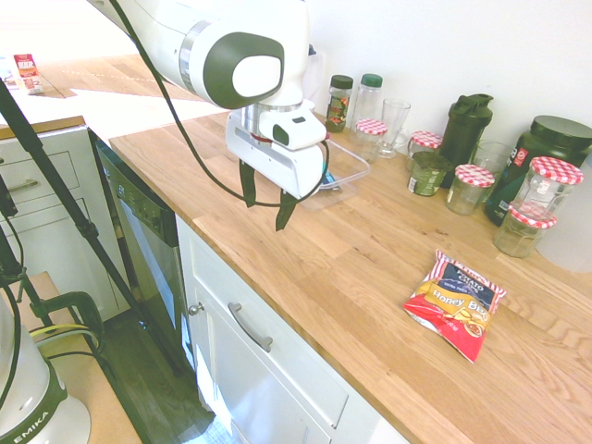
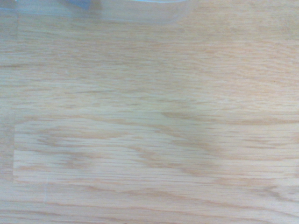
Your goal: Put the chip bag into the container
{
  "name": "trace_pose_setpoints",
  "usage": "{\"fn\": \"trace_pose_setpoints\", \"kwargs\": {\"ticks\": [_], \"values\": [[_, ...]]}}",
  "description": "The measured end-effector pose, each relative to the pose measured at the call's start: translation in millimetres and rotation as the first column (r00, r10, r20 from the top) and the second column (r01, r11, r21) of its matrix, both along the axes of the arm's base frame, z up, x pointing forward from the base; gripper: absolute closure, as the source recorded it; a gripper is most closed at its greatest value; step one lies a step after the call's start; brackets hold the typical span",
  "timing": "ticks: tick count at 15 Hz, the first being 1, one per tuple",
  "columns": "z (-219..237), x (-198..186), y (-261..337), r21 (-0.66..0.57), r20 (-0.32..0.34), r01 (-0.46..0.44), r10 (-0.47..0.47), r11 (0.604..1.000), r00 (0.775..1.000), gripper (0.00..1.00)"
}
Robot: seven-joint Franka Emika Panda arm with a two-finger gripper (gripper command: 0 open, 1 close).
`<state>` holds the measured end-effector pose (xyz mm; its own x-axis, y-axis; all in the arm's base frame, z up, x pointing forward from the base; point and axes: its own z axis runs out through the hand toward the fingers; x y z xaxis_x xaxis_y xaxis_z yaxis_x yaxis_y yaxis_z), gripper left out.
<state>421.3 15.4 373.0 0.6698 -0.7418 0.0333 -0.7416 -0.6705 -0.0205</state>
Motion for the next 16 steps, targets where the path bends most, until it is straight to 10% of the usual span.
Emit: {"fn": "trace_pose_setpoints", "kwargs": {"ticks": [16], "values": [[1.8, 23.9, -180.3, -0.04, 0.072, 0.296, -0.293, 0.954, 0.953, 0.0]]}}
